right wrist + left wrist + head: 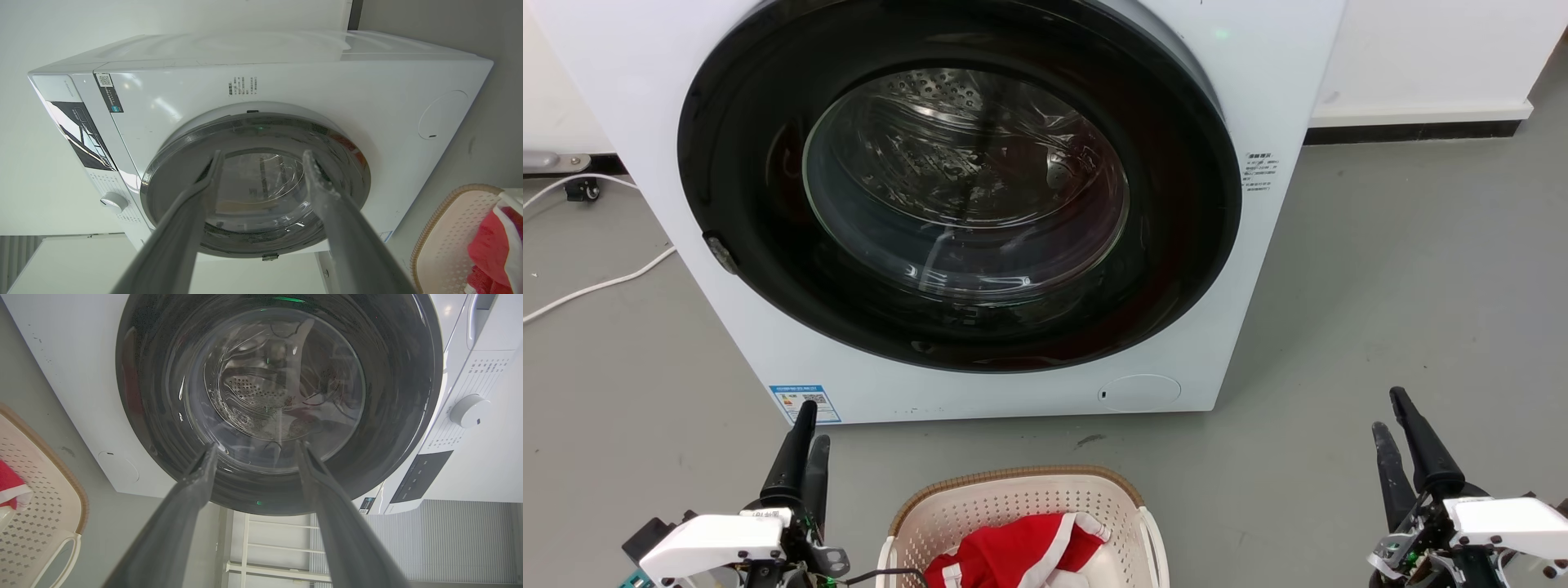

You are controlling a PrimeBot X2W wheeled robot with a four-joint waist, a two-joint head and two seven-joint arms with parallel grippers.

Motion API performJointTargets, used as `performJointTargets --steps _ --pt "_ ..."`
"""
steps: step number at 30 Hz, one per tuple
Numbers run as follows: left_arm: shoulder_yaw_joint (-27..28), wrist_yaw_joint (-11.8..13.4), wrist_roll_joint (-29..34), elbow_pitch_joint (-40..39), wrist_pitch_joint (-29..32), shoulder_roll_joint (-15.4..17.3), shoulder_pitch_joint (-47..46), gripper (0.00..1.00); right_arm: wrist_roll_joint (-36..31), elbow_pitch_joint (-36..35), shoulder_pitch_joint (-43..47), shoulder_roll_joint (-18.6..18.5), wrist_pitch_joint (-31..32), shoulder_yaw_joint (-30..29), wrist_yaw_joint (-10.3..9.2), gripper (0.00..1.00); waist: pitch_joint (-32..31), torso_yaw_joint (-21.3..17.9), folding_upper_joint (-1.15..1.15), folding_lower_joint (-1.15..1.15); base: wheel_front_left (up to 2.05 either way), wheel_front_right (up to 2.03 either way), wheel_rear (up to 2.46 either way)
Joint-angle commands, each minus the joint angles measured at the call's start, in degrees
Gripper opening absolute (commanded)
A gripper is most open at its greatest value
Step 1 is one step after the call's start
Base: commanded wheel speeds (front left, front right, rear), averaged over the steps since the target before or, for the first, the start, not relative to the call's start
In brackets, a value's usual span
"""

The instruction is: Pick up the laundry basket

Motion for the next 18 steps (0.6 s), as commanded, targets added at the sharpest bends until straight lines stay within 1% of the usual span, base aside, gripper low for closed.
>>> performJointTargets --steps 1,8,18 --pt "0.1 0.0 2.2 -1.5 -0.8 0.2 -0.9 1.0 -2.1 -1.4 -0.9 -0.2 -0.9 0.0 0.01 1.0 0.0 0.0 0.0 0.0 0.0 0.0 0.0" --pt "0.6 0.2 10.0 -3.4 -2.8 0.2 -0.8 1.0 -11.2 -4.0 -0.4 -0.2 -2.8 -0.2 0.01 1.0 0.1 0.0 0.0 0.0 0.0 0.0 0.0" --pt "-0.4 2.0 22.0 -6.9 -5.3 0.2 0.0 1.0 -26.0 -8.2 0.7 -0.2 -5.3 1.1 0.01 1.0 0.2 0.0 0.0 0.0 0.0 0.0 0.0"
